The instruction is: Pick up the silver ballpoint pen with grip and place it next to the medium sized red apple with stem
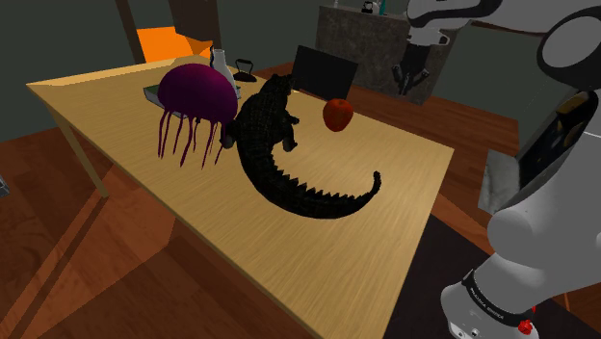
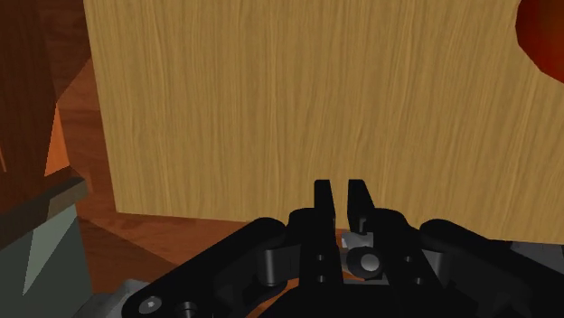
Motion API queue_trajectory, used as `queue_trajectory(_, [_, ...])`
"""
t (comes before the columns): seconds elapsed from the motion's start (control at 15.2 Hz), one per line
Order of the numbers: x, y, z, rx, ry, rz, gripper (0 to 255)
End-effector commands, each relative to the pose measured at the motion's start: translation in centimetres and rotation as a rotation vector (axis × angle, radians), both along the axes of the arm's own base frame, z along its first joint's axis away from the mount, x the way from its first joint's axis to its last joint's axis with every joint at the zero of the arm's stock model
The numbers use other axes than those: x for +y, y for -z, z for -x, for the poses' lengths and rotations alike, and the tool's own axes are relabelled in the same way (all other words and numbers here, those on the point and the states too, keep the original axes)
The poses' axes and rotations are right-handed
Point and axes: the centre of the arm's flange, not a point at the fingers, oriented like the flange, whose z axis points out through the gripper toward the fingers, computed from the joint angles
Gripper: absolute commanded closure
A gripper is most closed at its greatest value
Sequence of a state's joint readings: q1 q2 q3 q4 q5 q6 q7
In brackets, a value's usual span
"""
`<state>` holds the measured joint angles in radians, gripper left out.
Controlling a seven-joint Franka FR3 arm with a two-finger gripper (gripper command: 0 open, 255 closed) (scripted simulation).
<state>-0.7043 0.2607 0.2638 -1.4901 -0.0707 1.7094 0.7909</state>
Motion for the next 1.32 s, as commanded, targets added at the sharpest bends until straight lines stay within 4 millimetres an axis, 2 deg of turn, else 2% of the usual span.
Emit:
queue_trajectory(0.0, [0.0, 1.1, 0.0, -0.001, 0.0, 0.0, 255])
queue_trajectory(1.25, [0.0, 11.1, 0.0, -0.001, 0.0, 0.0, 255])
